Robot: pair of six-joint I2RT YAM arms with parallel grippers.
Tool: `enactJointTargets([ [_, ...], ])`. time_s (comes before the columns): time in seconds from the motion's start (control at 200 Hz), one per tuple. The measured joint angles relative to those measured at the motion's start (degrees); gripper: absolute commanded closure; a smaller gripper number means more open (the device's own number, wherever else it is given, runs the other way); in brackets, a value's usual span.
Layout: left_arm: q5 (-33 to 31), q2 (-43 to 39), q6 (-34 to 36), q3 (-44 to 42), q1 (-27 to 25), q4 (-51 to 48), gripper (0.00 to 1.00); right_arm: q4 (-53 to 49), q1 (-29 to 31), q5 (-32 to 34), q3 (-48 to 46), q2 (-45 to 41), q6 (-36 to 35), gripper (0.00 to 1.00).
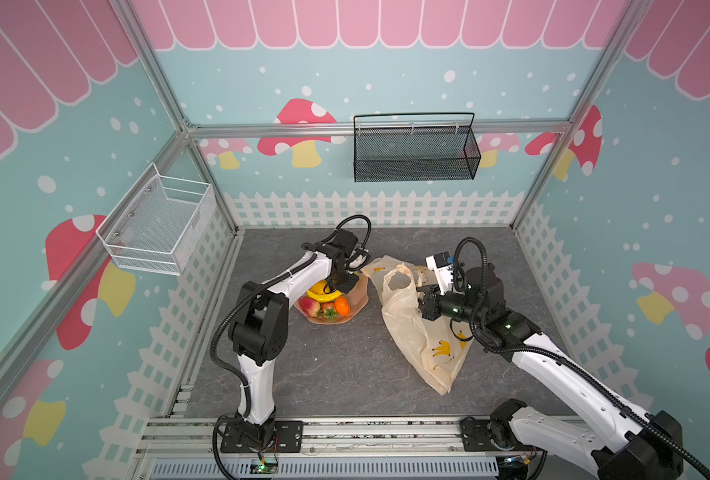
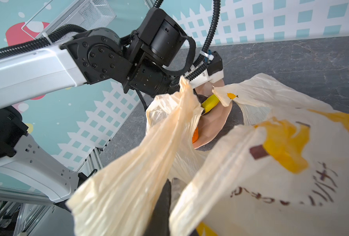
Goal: Place the fruits into the plastic bag
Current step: 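Close the left gripper around the green-tipped banana, then lift the banana with the left gripper up out of the bowl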
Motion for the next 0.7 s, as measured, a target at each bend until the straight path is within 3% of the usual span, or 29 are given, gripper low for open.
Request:
enactJointTargets([
  [0.7, 0.22, -7.37, -1.49, 1.40, 1.60, -1.57, 0.82, -0.02, 0.00, 0.00, 0.00, -0.07, 0.02, 1.00],
])
